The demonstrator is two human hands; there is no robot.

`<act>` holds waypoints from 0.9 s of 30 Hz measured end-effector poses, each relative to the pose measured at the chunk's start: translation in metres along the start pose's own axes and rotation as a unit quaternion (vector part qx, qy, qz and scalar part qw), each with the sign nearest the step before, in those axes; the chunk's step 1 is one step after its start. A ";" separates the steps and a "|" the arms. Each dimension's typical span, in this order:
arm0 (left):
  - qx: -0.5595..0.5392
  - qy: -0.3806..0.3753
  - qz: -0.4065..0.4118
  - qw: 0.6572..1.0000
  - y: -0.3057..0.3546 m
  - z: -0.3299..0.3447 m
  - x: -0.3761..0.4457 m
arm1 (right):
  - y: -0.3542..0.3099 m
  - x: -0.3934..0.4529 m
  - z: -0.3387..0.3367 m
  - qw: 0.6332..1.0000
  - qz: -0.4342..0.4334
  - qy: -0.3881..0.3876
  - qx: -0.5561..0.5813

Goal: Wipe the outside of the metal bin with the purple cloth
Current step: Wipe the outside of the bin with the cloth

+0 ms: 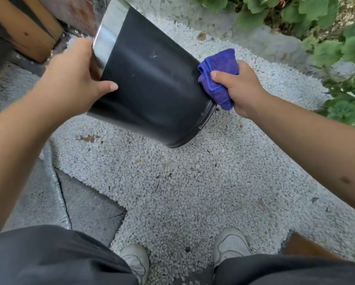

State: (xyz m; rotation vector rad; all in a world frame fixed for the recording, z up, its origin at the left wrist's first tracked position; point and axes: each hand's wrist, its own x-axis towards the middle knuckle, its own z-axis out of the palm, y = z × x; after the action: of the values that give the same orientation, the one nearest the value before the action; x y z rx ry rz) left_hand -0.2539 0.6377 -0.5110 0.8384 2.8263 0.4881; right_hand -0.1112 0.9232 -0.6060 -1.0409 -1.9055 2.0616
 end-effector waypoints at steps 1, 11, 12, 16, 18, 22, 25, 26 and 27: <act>-0.013 0.004 0.007 1.000 0.002 0.004 0.001 | 0.001 0.002 0.003 1.000 -0.011 0.011 -0.010; 0.018 0.019 0.030 0.999 -0.007 0.033 0.006 | -0.018 0.023 -0.005 0.943 -0.183 0.167 -0.224; 0.017 0.018 0.030 0.999 -0.009 0.034 0.007 | -0.018 0.024 -0.007 0.938 -0.186 0.160 -0.243; 0.009 0.021 0.036 0.999 -0.014 0.036 0.006 | -0.002 0.022 -0.008 0.884 -0.218 0.019 -0.414; 0.012 0.025 0.049 0.998 -0.013 0.037 0.005 | 0.001 0.018 -0.011 0.865 -0.242 -0.009 -0.439; 0.030 0.022 0.075 0.996 -0.005 0.038 0.004 | 0.005 0.008 -0.022 0.859 -0.261 -0.044 -0.439; 0.045 0.026 0.088 0.995 -0.001 0.038 0.004 | 0.015 -0.001 -0.022 0.841 -0.281 -0.058 -0.458; 0.048 0.027 0.091 0.994 -0.001 0.038 0.004 | 0.017 -0.004 -0.022 0.833 -0.285 -0.060 -0.470; 0.050 0.026 0.091 0.994 -0.001 0.038 0.004 | 0.018 -0.007 -0.020 0.824 -0.294 -0.060 -0.480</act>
State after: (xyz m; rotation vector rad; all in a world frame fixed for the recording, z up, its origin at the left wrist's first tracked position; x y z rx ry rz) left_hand -0.2484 0.6491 -0.5466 1.1261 2.8560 0.4009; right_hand -0.0887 0.9330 -0.6187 -0.2812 -2.9072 0.7891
